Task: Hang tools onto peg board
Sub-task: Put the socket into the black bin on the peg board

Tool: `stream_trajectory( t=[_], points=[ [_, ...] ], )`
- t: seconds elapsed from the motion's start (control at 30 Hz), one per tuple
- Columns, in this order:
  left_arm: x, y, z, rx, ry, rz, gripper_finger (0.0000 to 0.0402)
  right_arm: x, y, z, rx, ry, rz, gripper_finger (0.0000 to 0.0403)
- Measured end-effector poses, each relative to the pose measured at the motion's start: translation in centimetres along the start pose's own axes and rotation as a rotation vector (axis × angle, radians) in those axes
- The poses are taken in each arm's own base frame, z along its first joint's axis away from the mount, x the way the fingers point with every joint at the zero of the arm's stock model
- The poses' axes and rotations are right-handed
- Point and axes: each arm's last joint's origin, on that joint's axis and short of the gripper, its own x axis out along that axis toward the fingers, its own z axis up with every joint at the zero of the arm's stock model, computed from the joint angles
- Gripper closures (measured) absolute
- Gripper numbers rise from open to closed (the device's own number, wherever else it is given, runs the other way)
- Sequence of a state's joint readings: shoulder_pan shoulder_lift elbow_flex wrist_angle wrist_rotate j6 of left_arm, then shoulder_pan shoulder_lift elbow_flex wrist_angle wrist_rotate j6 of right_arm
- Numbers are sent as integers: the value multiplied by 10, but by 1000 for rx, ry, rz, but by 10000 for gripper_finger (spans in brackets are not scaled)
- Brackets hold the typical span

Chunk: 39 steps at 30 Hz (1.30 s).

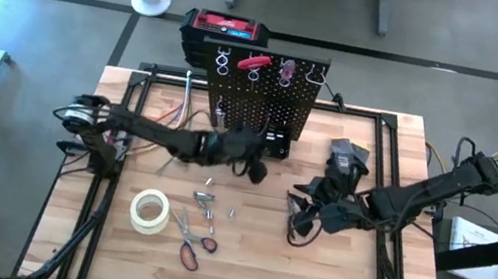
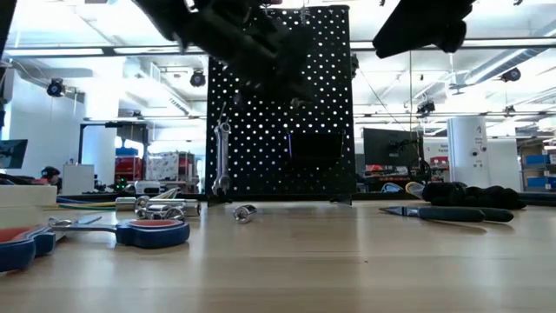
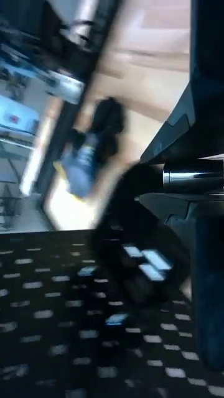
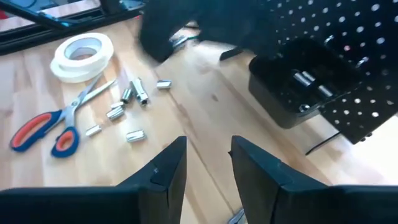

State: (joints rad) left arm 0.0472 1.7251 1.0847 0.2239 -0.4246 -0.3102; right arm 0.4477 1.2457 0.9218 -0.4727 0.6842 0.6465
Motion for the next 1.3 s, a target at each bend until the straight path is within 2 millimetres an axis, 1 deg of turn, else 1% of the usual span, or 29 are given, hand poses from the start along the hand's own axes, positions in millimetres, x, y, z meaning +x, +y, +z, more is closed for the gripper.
stream_trajectory(
  t=[0.13,0.23,0.3,0.37,0.53,0.63,0.73,0.87,0.93,1.03,1.1,1.2,1.3],
  points=[
    [14,12,12,4,-7,9,356,-3,3,-3,3,6,14,299],
    [18,12,21,-8,-28,-1,350,-4,2,-5,6,22,4,303],
    [18,11,22,22,-28,-2,333,-4,1,-7,4,35,-7,306],
    [18,11,21,46,-26,-3,306,-4,0,-7,4,39,-20,308],
    [18,15,21,46,-24,7,239,-4,-1,-7,4,13,-55,313],
    [19,17,20,60,-14,16,207,-4,-1,-7,2,13,-55,313],
    [16,17,20,79,8,17,187,-3,-1,-8,-2,14,-58,310],
    [1,8,17,147,52,8,180,6,4,-13,-22,33,-74,307],
    [-9,-1,7,188,58,13,180,14,7,-19,-45,53,-89,307],
    [-27,-14,-14,237,66,19,187,27,15,-28,-68,68,-102,309],
    [-40,-19,-26,234,69,-1,193,36,21,-32,-81,65,-97,306],
    [-59,-21,-47,200,97,-28,201,52,33,-39,-141,52,-73,295],
    [-75,-18,-68,155,122,-47,205,69,46,-45,-221,47,0,282]
  ],
)
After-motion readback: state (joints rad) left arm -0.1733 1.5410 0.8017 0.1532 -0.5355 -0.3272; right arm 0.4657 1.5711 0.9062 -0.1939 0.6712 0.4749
